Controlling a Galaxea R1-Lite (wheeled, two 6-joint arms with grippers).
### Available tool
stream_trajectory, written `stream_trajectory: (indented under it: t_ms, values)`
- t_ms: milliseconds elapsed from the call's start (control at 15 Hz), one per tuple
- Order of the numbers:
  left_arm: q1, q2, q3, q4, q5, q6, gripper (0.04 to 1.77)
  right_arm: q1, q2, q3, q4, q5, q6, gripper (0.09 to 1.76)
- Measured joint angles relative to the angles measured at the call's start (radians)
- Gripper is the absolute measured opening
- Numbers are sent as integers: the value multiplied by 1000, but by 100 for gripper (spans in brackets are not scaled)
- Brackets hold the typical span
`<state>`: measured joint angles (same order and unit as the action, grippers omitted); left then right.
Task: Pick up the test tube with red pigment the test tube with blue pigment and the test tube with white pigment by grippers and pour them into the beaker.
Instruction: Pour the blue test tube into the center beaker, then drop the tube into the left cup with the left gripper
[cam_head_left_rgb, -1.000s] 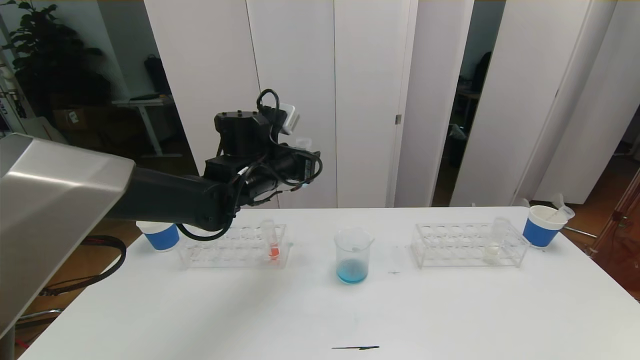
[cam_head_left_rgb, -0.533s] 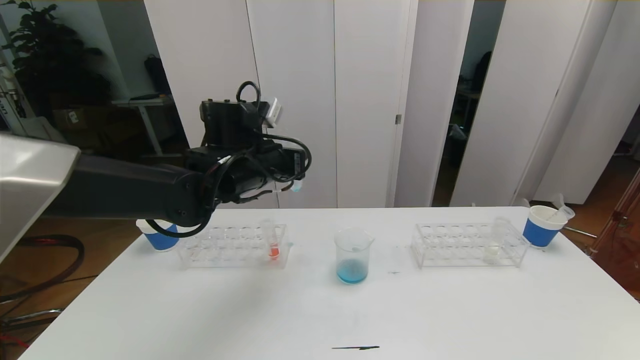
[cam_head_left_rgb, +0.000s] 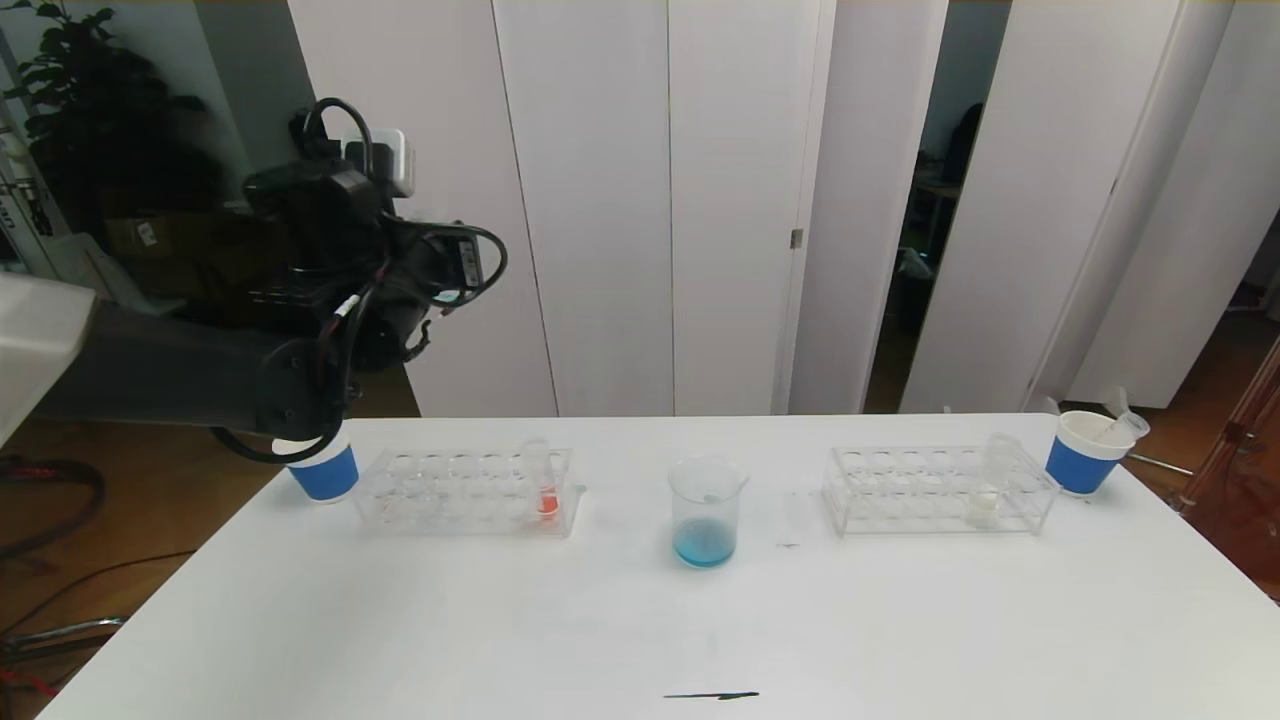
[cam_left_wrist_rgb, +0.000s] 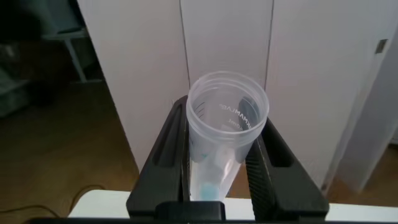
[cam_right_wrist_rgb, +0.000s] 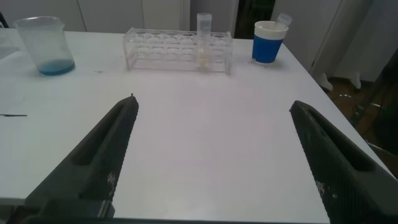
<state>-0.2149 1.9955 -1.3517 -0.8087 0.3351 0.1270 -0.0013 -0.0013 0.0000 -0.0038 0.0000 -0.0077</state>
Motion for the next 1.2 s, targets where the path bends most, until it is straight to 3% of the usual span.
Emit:
stream_trajectory:
  t_ms: [267,467,867,1200]
  values:
    - [156,31,46,-213,43,30,59,0,0,0,0,0,1,175]
    - [251,85,98,-279,54,43,59,0,0,0,0,0,0,175]
    - [365,227,113,-271,43,26,59,0,0,0,0,0,0,175]
    - [392,301,158,-207,12,-45,59,0,0,0,0,0,0,175]
